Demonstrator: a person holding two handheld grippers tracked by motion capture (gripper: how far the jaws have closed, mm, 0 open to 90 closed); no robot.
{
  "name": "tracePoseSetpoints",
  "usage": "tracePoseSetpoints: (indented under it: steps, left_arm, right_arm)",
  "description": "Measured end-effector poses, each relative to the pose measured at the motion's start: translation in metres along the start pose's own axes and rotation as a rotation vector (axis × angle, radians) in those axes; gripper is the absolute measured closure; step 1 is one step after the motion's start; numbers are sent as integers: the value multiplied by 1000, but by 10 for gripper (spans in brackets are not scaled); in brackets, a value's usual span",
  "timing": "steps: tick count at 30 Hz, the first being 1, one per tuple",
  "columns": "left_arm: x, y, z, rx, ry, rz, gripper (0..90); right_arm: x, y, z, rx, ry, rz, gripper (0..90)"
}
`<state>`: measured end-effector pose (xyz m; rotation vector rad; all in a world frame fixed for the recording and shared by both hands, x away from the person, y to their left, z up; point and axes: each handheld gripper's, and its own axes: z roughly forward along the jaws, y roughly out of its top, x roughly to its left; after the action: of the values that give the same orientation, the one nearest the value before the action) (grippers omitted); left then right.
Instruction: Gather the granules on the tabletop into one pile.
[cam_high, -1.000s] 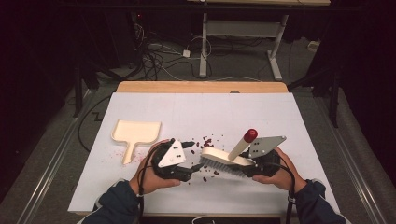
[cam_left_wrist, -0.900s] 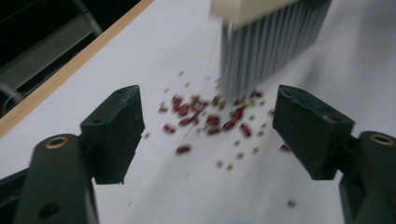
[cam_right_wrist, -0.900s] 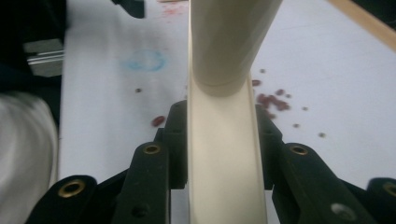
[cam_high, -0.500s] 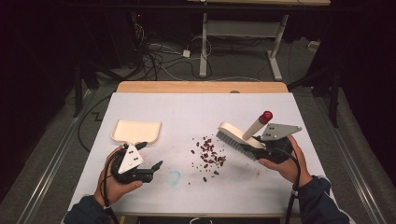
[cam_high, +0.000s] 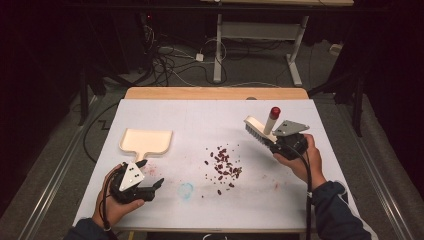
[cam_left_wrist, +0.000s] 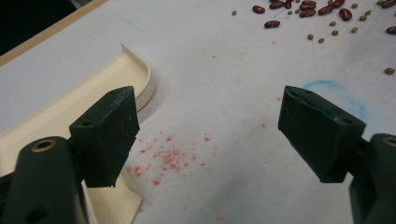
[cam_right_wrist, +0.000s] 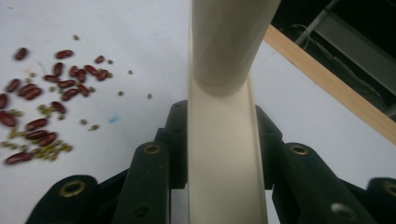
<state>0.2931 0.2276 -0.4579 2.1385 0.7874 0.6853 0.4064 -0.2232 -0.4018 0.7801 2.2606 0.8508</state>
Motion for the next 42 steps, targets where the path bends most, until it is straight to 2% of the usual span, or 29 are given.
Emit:
tracePoseSetpoints:
  steps: [2,6,10,13,15,17,20,22,23,25,29,32,34,36,39,40,41,42]
  left_arm:
    - [-1,0,1,10,-1,8,193]
    - [0,-1,3,25,0,10,194]
    - [0,0,4,24,1,11,193]
    - [-1,-1,5,40,-9,6,193]
    - [-1,-1,5,37,-5,17,193]
    - [0,-1,5,39,-8,14,193]
    - [2,-2,4,36,-10,7,193]
    - [2,-2,5,39,-14,8,193]
    - [1,-2,5,47,-20,-2,194]
    - [1,-1,6,40,-20,12,194]
    - [0,-1,6,50,-29,5,194]
    - [0,-1,7,54,-30,3,194]
    - [0,-1,7,56,-33,6,195]
    - [0,-1,6,53,-32,7,195]
    - [0,-1,7,64,-32,8,195]
    - [0,-1,7,63,-29,18,195]
    - [-1,-1,7,66,-37,6,195]
    - [-1,-1,7,64,-39,4,195]
  right_arm:
    - [0,2,10,5,-23,12,676]
    - [7,6,34,57,-85,-31,676]
    - [18,11,52,60,-53,-35,677]
    - [33,19,59,63,-53,-74,677]
    - [43,22,63,51,-27,-87,677]
    - [55,26,65,52,-23,-125,676]
    - [70,31,67,21,31,-159,675]
    - [79,33,69,4,62,-179,675]
    - [83,34,69,0,70,-183,674]
    - [89,35,70,-5,88,-204,672]
    - [103,36,67,-27,121,-239,671]
    - [109,38,65,-49,165,-245,671]
    - [114,38,64,-53,175,-262,670]
    - [118,36,62,-53,186,-304,670]
    - [120,32,55,-77,235,-391,669]
    - [119,31,53,-76,253,-410,668]
    - [118,30,51,-69,272,-425,668]
    - [118,29,49,-75,280,-417,667]
